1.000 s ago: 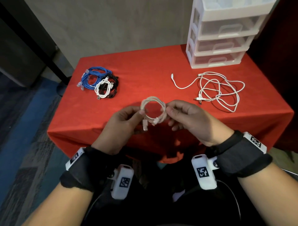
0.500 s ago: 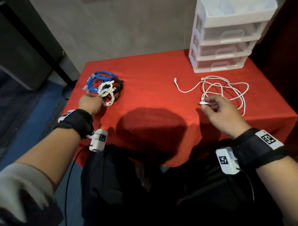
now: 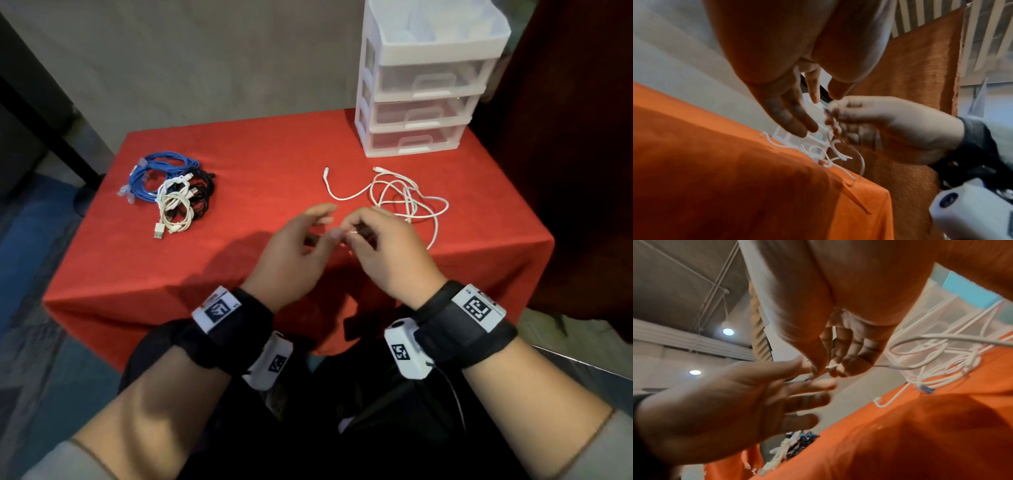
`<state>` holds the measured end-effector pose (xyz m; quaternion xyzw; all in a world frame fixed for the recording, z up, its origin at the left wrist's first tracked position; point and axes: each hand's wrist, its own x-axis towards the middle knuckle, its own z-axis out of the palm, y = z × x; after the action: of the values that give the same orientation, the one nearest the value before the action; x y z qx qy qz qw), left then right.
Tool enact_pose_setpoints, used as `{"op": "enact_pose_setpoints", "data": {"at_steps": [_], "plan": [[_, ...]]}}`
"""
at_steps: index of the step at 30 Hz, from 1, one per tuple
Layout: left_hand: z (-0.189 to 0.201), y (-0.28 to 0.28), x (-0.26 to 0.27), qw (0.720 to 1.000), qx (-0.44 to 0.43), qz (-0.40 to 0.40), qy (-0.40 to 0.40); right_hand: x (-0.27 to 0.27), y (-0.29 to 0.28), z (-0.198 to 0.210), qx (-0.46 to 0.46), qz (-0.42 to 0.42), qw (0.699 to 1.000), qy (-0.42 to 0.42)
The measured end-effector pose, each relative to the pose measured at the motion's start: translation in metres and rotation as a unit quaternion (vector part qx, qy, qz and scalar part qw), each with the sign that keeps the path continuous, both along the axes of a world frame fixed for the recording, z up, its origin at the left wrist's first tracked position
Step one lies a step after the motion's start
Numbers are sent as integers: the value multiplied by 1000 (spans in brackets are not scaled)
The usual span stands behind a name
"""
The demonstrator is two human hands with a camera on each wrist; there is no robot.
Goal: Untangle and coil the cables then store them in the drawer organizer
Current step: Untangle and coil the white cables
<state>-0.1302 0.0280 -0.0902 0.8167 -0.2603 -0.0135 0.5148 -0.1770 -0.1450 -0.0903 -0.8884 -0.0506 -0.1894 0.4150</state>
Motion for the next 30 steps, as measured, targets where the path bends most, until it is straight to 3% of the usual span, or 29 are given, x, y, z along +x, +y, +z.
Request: {"op": "enact_pose_setpoints", "data": {"at_steps": [7, 10, 12, 15, 21, 23, 25, 27, 30], "plan": [[0, -6, 8, 999, 40, 24, 26, -4, 8, -5, 26, 49, 998, 40], [-2, 8, 8, 996, 43, 1, 75, -3, 13, -6, -54, 55, 995, 60], [3, 21, 5, 997, 18, 8, 81, 0, 12, -6, -171, 39, 981, 80], [26, 52, 13, 994, -54, 53, 73, 9, 1, -5, -314, 19, 943, 113], [63, 156, 48, 966, -122, 221, 48, 43, -77, 1, -305, -65, 938, 152], [56, 173, 51, 968, -58, 240, 49, 50, -93, 5, -281, -76, 944, 155], [36, 173, 52, 970, 70, 228, 33, 58, -95, 8, -239, -70, 960, 131], [24, 155, 45, 960, 168, 218, -53, 62, -87, 9, -219, -56, 967, 115], [24, 104, 29, 954, 146, 182, -189, 65, -66, 7, -213, -36, 970, 114]]}}
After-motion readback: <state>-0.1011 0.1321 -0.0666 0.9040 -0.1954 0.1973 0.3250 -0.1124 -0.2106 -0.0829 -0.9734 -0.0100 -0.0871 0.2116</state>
